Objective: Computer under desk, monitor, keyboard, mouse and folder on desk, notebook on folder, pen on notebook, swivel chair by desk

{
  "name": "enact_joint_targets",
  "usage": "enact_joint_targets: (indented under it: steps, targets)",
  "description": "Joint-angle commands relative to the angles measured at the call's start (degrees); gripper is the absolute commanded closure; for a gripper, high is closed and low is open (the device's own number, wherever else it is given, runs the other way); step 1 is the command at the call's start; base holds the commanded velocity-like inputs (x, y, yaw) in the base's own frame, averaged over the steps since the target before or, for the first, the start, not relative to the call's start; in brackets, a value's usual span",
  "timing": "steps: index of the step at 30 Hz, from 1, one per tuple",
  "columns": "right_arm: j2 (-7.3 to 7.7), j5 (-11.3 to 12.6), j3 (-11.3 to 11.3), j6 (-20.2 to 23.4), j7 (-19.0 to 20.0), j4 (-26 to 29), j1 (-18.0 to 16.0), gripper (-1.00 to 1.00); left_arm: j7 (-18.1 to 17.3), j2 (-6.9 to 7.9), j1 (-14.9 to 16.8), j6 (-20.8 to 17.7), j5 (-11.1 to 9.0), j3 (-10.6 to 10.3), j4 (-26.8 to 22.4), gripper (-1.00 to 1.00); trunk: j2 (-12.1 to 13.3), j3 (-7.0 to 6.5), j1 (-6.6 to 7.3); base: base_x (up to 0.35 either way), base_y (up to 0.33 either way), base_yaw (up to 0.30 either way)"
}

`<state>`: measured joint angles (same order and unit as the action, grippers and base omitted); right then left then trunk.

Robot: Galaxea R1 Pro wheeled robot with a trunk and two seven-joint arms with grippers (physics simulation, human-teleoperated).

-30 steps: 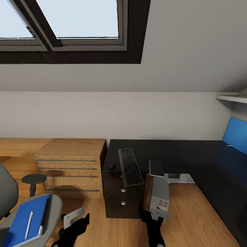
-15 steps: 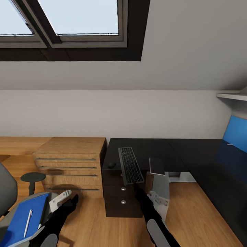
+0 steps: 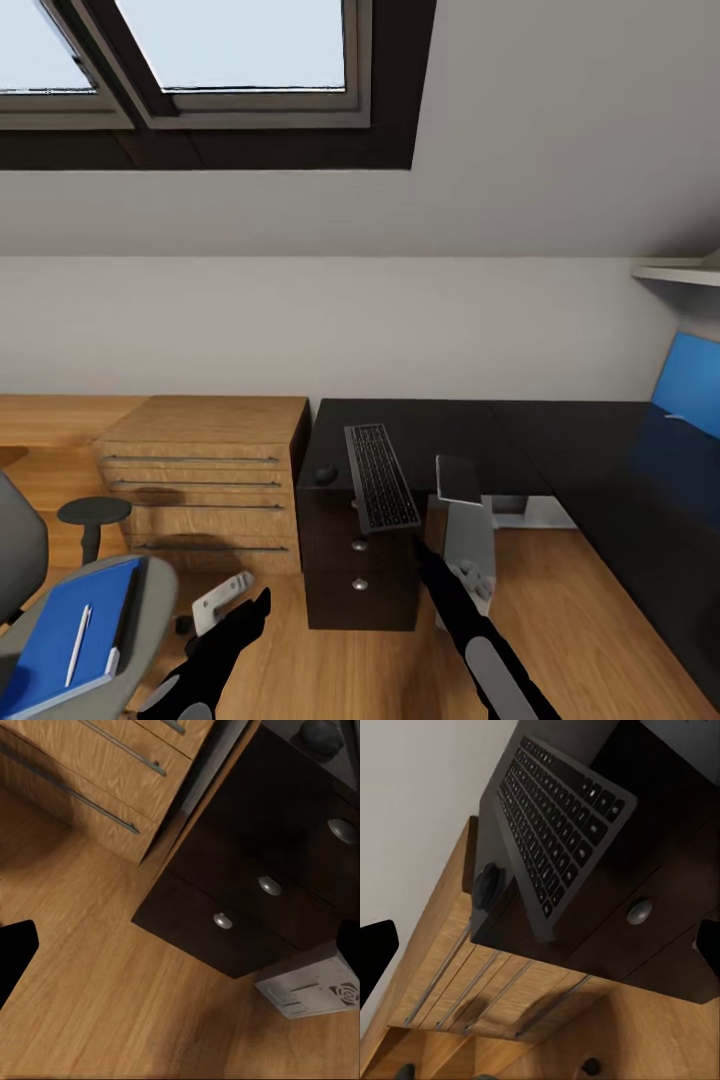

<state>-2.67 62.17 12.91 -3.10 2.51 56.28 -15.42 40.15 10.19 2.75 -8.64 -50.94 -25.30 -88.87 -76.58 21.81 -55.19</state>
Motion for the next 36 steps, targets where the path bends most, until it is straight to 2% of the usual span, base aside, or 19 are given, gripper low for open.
enact_joint_targets:
  steps: [1, 13, 17, 18, 21, 26, 36]
  targets:
    - [0.09, 0.58, 0.05, -0.30, 0.27, -0.11, -0.04, -1.00, 0.38, 0.07, 0.06, -0.25, -0.14, -0.10, -0.08, -1.00, -0.46, 0.25, -0.23, 0.000, 0.000, 0.000]
    - [0.20, 0.50, -0.15, -0.32, 0.47, -1.65, -0.04, -1.00, 0.38, 0.02, 0.06, -0.93, -0.29, -0.16, -0.07, -1.00, -5.27, 2.41, -2.86, 0.000, 0.000, 0.000]
    - [0.75, 0.55, -0.14, -0.28, 1.39, -1.71, -0.04, -1.00, 0.30, 0.01, 0.06, -1.97, -0.50, -0.26, -0.46, -1.00, -6.87, 3.12, -3.74, 0.000, 0.000, 0.000]
    - [1.71, 0.68, -0.08, 0.46, 4.43, -1.67, -0.04, -1.00, 0.29, 0.01, 0.06, -4.46, -0.60, -0.30, -1.06, -1.00, -7.27, 3.30, -3.96, 0.000, 0.000, 0.000]
    - [2.65, 0.68, -0.07, 3.28, 8.79, -1.66, -0.04, -1.00, 0.29, 0.01, 0.06, -5.60, -0.63, -0.29, -1.64, -1.00, -8.48, 3.84, -4.62, 0.000, 0.000, 0.000]
    - [3.61, 0.48, -0.07, 7.74, 20.38, -1.83, -0.04, -1.00, 0.28, -0.07, 0.06, -6.32, -0.73, -0.35, -2.00, -1.00, -10.48, 4.74, -5.72, 0.000, 0.000, 0.000]
    - [3.97, 0.42, -0.14, 7.62, 22.21, -1.88, -0.04, -1.00, 0.35, -0.14, 0.06, -6.38, -0.74, -0.36, -2.01, -1.00, -14.49, 6.53, -7.91, 0.000, 0.000, 0.000]
